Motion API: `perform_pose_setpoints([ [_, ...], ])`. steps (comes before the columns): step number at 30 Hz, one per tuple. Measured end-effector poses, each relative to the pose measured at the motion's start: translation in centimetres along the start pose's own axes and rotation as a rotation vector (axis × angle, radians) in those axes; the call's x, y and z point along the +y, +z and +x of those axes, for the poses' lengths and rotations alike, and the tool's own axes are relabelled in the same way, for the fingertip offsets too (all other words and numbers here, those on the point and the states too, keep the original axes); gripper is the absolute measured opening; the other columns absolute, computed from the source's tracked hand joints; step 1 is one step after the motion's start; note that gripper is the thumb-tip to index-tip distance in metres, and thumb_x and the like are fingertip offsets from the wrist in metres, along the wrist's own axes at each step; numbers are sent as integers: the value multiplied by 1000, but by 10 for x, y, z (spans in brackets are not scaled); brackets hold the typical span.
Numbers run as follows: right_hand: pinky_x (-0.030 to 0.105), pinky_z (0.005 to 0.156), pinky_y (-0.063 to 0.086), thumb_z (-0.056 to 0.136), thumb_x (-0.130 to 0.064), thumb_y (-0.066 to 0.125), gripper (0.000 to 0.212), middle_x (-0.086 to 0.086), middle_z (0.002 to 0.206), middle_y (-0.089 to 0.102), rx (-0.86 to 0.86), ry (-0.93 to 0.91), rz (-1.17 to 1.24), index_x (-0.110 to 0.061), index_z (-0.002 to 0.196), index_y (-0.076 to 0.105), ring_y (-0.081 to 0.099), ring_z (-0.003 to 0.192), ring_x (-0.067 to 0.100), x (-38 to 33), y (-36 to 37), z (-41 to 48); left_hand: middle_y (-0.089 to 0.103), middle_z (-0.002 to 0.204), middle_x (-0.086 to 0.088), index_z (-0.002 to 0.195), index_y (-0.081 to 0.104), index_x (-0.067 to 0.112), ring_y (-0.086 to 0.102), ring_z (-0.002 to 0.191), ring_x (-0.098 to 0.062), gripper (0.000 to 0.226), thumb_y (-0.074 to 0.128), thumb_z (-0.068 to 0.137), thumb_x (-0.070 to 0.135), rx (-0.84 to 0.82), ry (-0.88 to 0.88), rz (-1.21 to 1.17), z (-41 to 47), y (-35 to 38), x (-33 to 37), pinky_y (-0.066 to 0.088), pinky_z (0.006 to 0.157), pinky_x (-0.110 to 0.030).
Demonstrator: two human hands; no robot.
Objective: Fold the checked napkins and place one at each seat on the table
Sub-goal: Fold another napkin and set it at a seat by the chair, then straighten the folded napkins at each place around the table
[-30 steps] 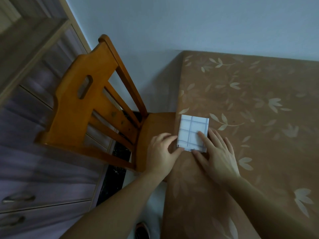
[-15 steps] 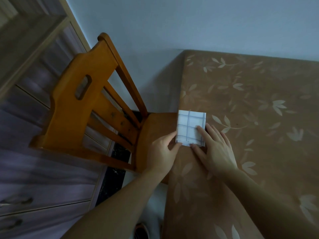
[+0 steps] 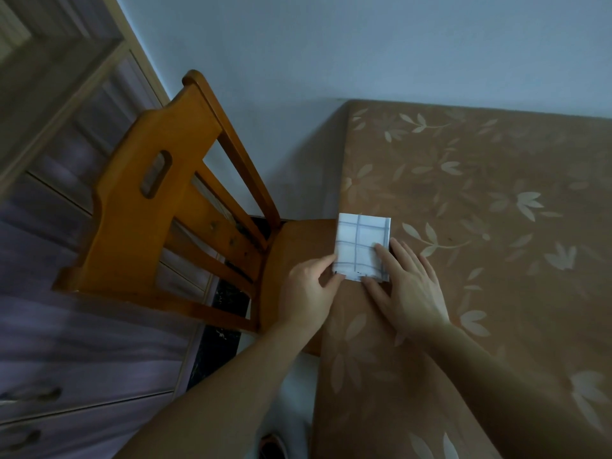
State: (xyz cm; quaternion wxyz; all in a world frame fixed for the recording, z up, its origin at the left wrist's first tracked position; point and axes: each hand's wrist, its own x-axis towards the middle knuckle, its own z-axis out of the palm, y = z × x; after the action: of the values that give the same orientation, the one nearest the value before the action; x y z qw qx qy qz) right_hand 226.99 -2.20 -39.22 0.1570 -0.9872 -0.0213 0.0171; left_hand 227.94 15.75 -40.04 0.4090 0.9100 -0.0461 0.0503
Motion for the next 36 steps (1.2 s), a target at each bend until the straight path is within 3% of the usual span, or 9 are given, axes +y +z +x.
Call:
perform_pose_setpoints([
  [5, 44, 120, 20, 90, -64, 29, 70, 3, 157, 33, -7, 3, -2, -27, 149, 34, 26, 147, 21, -1, -2, 0, 69, 118, -2, 129, 63, 15, 63, 108, -15, 42, 69, 88, 26, -14, -56, -17, 0, 1, 0, 51, 90, -26],
  [7, 42, 121, 16, 93, -62, 36, 68, 2, 159, 30, -21, 11, 2, -26, 151, 30, 22, 148, 19, -3, -3, -2, 65, 125, 1, 134, 58, 19, 59, 114, -14, 49, 69, 88, 32, -37, -86, -8, -4, -1, 2, 51, 94, -30],
  [9, 42, 122, 15, 94, -59, 42, 69, 2, 160, 27, -25, 17, 17, -24, 152, 26, 20, 149, 19, -5, -5, -7, 58, 134, 3, 139, 51, 21, 53, 122, -14, 57, 68, 88, 39, -63, -105, 19, -11, -6, 3, 45, 98, -26],
  [12, 41, 121, 15, 93, -58, 44, 73, 2, 160, 26, -32, 1, 2, -22, 153, 24, 18, 149, 19, -8, -12, -24, 49, 144, 4, 145, 43, 24, 45, 132, -14, 62, 61, 90, 47, -111, -95, 131, -28, -23, 6, 39, 102, -26],
  [17, 40, 122, 11, 95, -56, 40, 71, -2, 162, 19, -91, -4, -52, -25, 155, 16, 12, 150, 20, -14, -39, -63, 38, 153, 4, 149, 32, 28, 36, 139, -16, 63, 50, 94, 52, -236, -79, 372, -64, -60, 13, 38, 111, -39],
  [23, 38, 120, 13, 97, -57, 37, 65, 0, 161, 23, -69, 53, -127, -26, 152, 24, 15, 150, 20, -21, -90, -149, 34, 155, 5, 150, 28, 30, 33, 141, -17, 63, 44, 95, 55, -291, -14, 522, -122, -104, 52, 35, 112, -39],
  [36, 39, 114, 30, 94, -61, 41, 68, -4, 157, 30, -52, 259, -238, -27, 151, 27, 28, 144, 17, -4, -166, -409, 29, 157, 6, 149, 30, 35, 25, 143, -18, 62, 42, 93, 60, -379, 288, 533, -303, -122, 179, 25, 113, -39],
])
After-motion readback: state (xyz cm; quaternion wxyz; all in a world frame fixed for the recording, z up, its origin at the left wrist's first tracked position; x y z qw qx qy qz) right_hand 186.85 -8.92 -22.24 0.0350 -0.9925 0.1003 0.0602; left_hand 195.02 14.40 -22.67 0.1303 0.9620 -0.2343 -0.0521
